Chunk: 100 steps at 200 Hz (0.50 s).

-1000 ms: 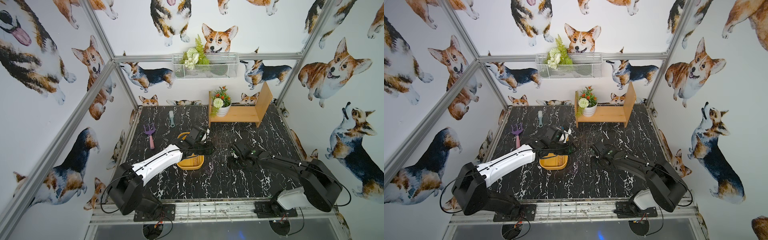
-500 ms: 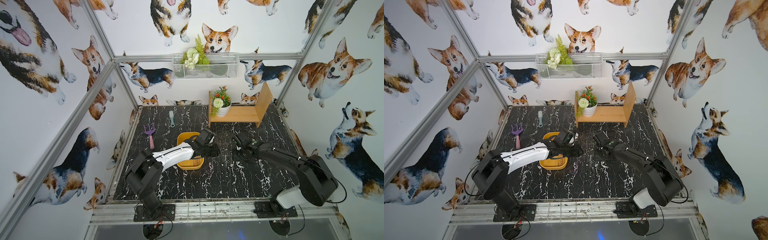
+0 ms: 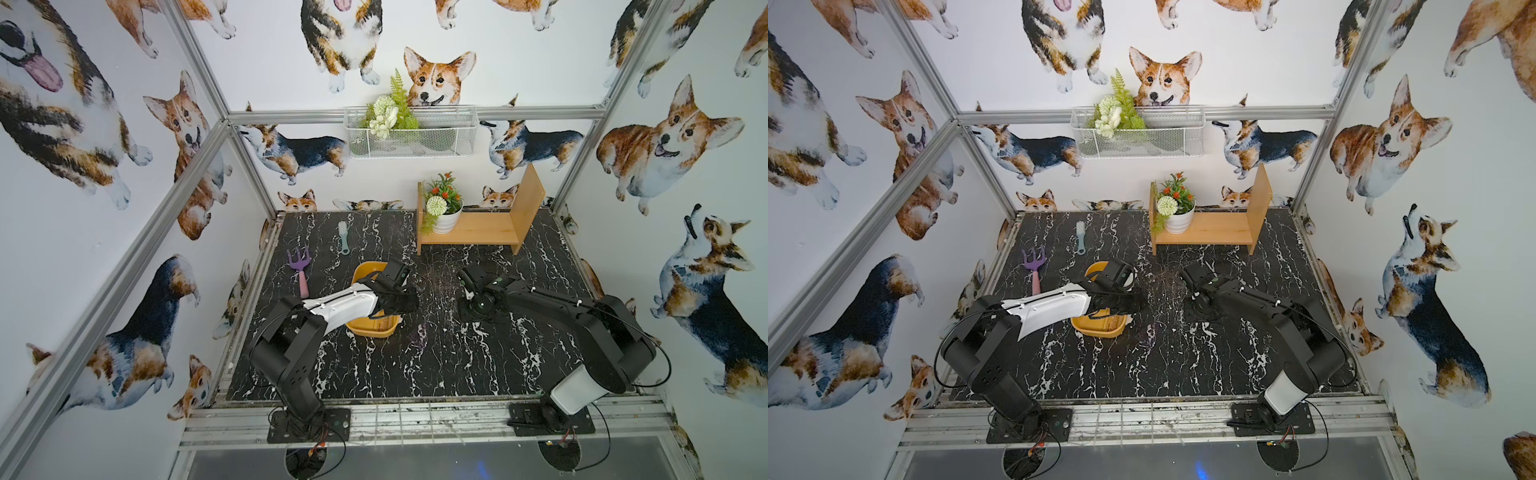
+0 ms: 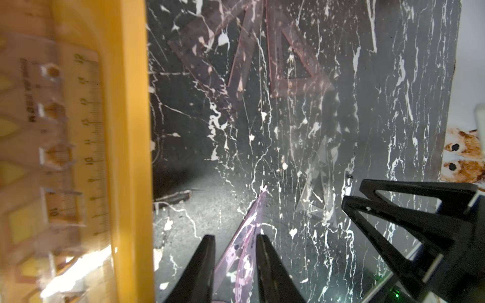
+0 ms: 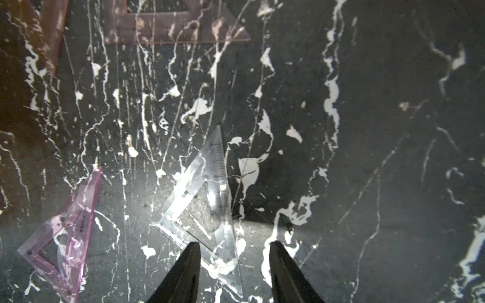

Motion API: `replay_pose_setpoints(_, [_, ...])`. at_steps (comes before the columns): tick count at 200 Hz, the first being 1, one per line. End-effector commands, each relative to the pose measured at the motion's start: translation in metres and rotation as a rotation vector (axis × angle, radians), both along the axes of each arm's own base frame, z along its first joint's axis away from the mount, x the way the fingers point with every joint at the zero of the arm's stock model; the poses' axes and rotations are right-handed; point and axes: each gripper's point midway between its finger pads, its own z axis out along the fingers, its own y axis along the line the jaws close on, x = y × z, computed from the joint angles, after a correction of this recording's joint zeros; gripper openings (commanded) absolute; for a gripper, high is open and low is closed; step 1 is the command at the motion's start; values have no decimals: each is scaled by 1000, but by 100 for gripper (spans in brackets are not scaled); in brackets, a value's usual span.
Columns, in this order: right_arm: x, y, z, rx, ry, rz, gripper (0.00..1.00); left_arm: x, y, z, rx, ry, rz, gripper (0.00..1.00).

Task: Put the scattered rulers into the storage box
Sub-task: Adjust the storage box at the center of the board.

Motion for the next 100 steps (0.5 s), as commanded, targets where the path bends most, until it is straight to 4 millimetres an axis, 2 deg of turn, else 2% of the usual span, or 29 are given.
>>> replay_pose_setpoints(1, [3, 6, -1, -9, 4, 30, 48, 1, 5, 0, 15, -11, -9, 33])
replay_pose_setpoints(39, [3, 5, -9, -60, 31, 41, 45, 1, -6, 19, -9, -44, -28, 33])
replay_pose_setpoints(58, [3, 5, -11, -70, 37, 45, 43, -2, -12, 22, -14, -43, -32, 33])
replay_pose_setpoints(61, [3, 5, -11, -71, 37, 46, 43, -2, -14, 33, -31, -64, -33, 33])
replay_pose_setpoints(70, [3, 5, -12, -75, 40, 47, 42, -3, -17, 39, -43, -73, -32, 33])
replay_pose_setpoints(100, [2, 4, -17, -89, 54, 50, 38, -13, -28, 45, -81, -78, -27, 34])
